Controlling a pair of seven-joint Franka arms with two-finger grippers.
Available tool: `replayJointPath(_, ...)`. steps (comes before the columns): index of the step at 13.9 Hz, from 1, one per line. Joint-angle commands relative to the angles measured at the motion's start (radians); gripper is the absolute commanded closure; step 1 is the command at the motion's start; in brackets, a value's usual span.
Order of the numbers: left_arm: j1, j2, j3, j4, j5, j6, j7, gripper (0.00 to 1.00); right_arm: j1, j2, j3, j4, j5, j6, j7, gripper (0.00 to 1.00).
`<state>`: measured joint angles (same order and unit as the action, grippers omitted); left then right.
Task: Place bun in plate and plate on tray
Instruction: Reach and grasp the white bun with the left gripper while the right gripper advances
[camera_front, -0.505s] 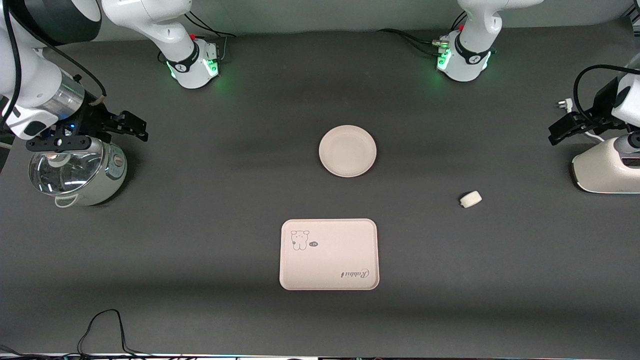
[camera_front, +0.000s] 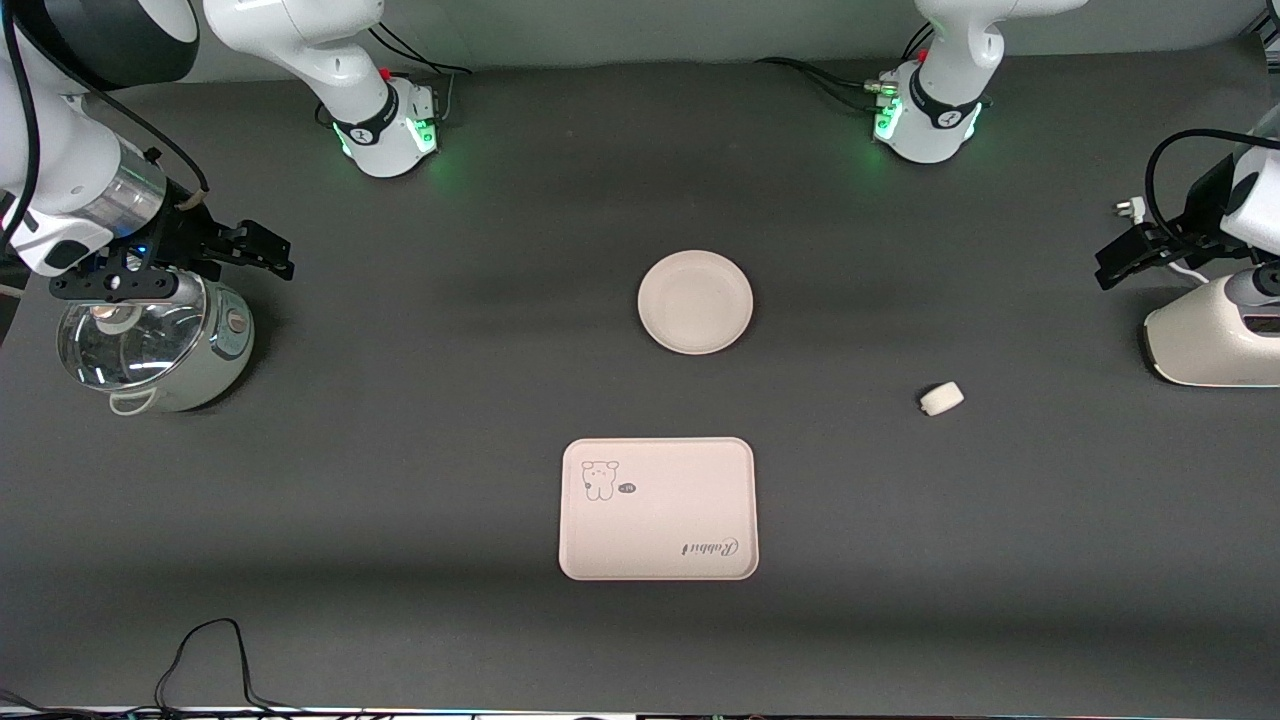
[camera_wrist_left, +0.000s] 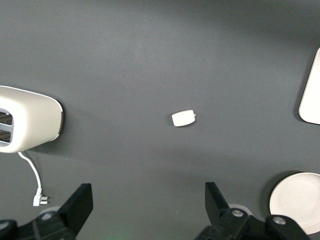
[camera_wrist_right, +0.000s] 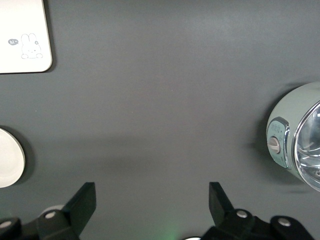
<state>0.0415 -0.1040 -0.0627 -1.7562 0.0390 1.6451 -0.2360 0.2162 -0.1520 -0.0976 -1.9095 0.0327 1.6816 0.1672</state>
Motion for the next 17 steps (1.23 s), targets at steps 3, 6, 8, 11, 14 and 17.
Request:
replayJointPath(3,-0.012,-0.006,0.015,0.020,-0.027,-0.091,0.046,0.00,0.003,0.015,0.009,-0.011,0.007,0.033,0.028,0.00)
replayJointPath(6,-0.015,-0.132,0.011,-0.099,-0.034,-0.107,0.031,0.00,0.005,0.032,0.009,-0.011,0.007,0.058,0.026,0.00)
replayJointPath(8,-0.029,-0.235,0.001,-0.222,-0.074,-0.090,0.002,0.00,0.012,0.048,0.009,-0.008,0.009,0.089,0.028,0.00)
replayJointPath(11,-0.034,-0.250,-0.016,-0.258,-0.102,-0.077,-0.011,0.00,0.022,0.065,0.010,-0.011,0.016,0.099,0.028,0.00)
replayJointPath(14,-0.038,-0.172,-0.017,-0.259,-0.107,0.002,-0.011,0.00,0.023,0.055,0.038,-0.011,0.021,0.075,0.029,0.00)
replayJointPath(17,-0.060,-0.109,-0.019,-0.363,-0.107,0.192,-0.014,0.00,0.023,0.066,0.084,-0.014,0.073,0.073,0.077,0.00)
